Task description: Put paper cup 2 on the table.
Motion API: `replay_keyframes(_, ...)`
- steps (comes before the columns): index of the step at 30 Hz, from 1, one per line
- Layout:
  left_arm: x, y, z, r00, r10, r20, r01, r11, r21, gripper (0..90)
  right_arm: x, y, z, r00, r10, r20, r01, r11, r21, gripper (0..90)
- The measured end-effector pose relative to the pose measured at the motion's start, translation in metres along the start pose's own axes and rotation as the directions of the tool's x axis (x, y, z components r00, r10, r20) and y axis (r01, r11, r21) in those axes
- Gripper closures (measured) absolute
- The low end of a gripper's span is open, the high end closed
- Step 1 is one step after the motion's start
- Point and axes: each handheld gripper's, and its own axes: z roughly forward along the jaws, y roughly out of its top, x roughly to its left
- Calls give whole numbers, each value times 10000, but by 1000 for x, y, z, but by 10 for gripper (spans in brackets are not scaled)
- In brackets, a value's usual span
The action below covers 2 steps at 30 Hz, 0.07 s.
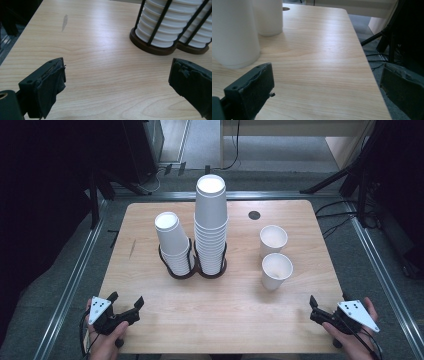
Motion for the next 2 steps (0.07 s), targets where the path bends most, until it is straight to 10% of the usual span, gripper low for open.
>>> replay_keyframes(2,2,0,0,10000,-73,-27,73,10000,24,10,-4,0,-1,9999,132,57,-132,9999,-14,0)
